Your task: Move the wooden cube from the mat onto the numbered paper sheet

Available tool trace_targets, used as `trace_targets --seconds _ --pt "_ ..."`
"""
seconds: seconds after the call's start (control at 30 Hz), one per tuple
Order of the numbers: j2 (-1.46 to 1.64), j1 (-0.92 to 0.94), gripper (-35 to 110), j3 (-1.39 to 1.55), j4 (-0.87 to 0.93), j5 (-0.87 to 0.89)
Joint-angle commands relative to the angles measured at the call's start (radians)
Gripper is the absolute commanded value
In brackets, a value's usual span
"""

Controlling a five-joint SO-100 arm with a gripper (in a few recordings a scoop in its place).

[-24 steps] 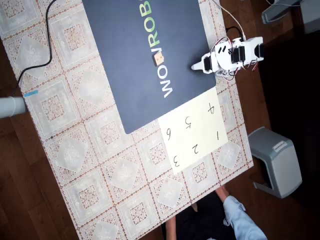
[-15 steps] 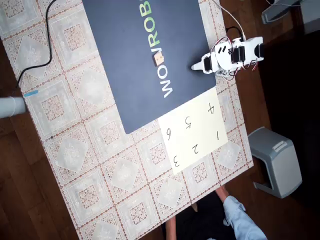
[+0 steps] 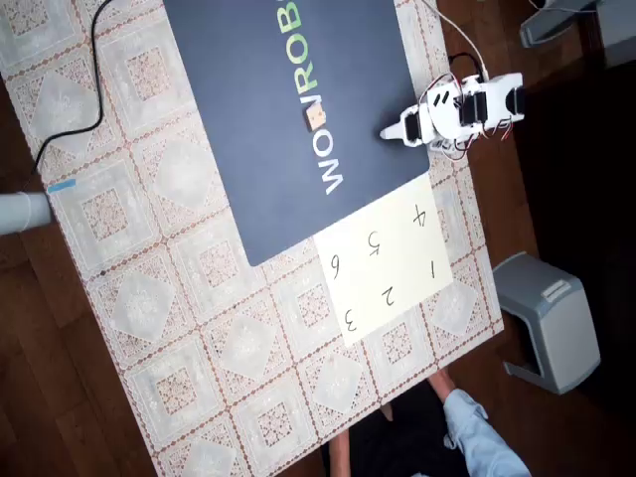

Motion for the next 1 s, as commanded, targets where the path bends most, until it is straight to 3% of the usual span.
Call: trace_targets --seconds 0.0,0.27,0.4,0.97 --pt "0.014 0.009 0 0.032 0.025 -0.011" --pt "0.014 0.02 1 0.032 0.025 0.0" --pt "-0.034 0.066 18 0.018 0.002 0.005" --pt "-0.291 0.077 14 -0.204 -0.035 -0.011"
